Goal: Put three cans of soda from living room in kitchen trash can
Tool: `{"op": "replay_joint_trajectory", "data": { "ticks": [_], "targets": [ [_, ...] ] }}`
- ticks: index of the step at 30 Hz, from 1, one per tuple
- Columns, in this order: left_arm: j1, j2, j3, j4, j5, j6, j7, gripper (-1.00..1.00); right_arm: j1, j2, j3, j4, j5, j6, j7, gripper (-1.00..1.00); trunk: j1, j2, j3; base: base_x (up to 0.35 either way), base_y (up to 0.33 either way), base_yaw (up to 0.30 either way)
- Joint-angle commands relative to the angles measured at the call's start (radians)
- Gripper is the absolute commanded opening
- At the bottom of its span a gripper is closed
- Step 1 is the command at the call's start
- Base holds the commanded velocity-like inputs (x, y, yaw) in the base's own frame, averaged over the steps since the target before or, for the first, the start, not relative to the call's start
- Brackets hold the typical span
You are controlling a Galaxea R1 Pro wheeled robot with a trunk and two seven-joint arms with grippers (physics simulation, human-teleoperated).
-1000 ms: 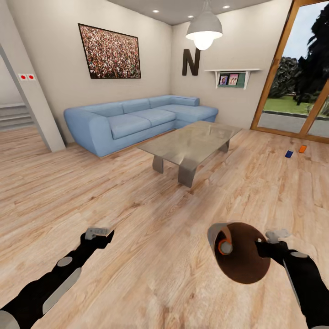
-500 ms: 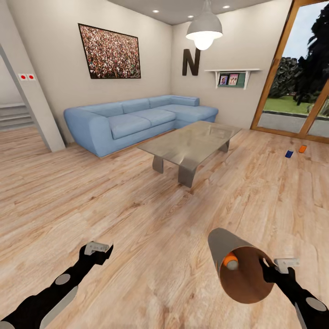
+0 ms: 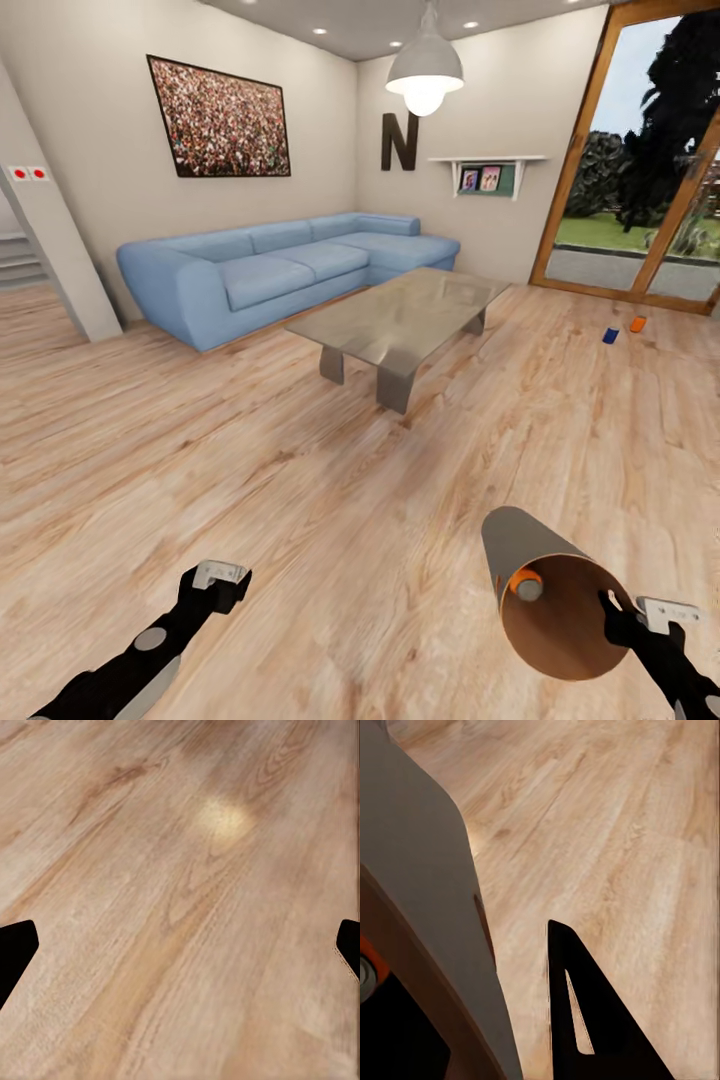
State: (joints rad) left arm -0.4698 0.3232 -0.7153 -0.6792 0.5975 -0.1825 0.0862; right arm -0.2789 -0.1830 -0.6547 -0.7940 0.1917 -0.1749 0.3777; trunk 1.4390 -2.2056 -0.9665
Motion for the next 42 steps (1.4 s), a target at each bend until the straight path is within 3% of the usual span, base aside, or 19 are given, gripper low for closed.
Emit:
{"op": "replay_joint_trajectory", "data": {
  "ticks": [1,30,35,42],
  "targets": [
    [-0.001,0.001,-0.009,0.001,0.007,-0.005,0.009,1.00,-0.002,0.000,-0.008,0.001,0.003,-0.006,0.007,-1.00,0.000,0.000,0.000,0.107,0.000,-0.193],
    [-0.001,-0.013,-0.010,0.006,0.005,-0.005,-0.002,1.00,-0.002,-0.009,-0.013,0.029,0.002,-0.005,0.010,-1.00,0.000,0.000,0.032,0.104,0.000,-0.201],
    [-0.001,-0.013,-0.010,0.006,0.005,-0.005,-0.002,1.00,-0.002,-0.012,-0.015,0.029,-0.028,0.006,0.097,-1.00,0.000,0.000,0.036,0.103,0.000,-0.227],
    [-0.001,-0.013,-0.010,0.006,0.005,-0.005,-0.002,1.00,-0.003,-0.013,-0.016,0.027,-0.046,0.094,0.124,-1.00,0.000,0.000,0.038,0.103,0.000,-0.244]
  ]
}}
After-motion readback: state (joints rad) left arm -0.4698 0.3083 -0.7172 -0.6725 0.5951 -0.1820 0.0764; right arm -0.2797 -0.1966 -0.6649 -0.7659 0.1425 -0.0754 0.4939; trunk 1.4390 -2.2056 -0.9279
